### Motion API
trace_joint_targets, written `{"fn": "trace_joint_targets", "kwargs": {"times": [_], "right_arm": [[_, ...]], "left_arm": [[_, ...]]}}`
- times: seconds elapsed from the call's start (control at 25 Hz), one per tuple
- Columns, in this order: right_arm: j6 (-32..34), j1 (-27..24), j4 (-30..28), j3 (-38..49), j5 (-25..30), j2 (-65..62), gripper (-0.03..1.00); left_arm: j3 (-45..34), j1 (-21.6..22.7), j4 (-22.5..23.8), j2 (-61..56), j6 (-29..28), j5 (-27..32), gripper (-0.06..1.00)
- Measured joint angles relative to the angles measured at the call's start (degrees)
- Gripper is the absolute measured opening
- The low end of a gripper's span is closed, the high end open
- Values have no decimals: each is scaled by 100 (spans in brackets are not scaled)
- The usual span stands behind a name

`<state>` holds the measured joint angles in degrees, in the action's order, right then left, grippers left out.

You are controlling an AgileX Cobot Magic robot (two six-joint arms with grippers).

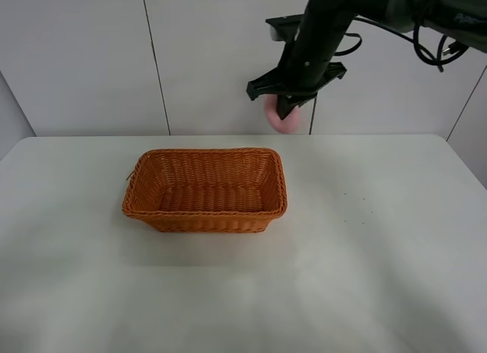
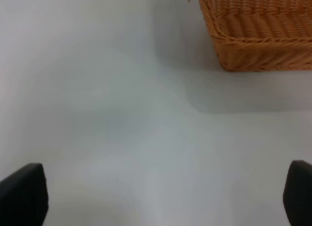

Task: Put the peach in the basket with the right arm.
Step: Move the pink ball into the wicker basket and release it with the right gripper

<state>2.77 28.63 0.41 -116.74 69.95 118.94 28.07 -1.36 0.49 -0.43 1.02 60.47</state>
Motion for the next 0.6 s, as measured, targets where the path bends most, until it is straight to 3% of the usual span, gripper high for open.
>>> {"fn": "trace_joint_targets", "kwargs": {"times": [0.36, 0.6], "right_arm": [[128, 989, -6, -16, -131, 242, 0], [128, 1174, -6, -16, -970, 996, 0]], "left_arm": [[0, 0, 0, 0, 0, 0, 99], [0, 0, 0, 0, 0, 0, 99]]}}
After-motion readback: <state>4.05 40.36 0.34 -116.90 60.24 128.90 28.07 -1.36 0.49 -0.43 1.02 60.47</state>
